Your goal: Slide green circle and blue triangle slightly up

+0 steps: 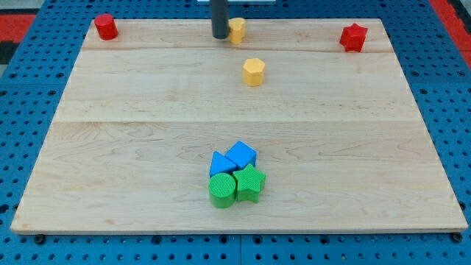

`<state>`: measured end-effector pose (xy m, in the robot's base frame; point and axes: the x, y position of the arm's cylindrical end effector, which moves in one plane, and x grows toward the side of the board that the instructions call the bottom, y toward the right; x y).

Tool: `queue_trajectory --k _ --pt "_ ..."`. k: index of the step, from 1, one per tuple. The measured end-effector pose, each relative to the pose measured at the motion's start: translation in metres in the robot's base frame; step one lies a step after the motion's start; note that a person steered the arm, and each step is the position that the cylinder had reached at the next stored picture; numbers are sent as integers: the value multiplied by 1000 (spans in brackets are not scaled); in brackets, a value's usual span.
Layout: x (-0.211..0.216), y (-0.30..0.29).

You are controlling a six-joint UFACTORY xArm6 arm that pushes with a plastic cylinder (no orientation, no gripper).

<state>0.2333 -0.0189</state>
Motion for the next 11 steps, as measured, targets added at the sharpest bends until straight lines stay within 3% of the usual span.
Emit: queue_trajectory --k 2,3,6,7,8,10,11 --pt "-5 1" --pt "27 -10" --pt "257 -110" --pt "345 -114" --pt "385 -99" --pt "384 66" --pt "384 55"
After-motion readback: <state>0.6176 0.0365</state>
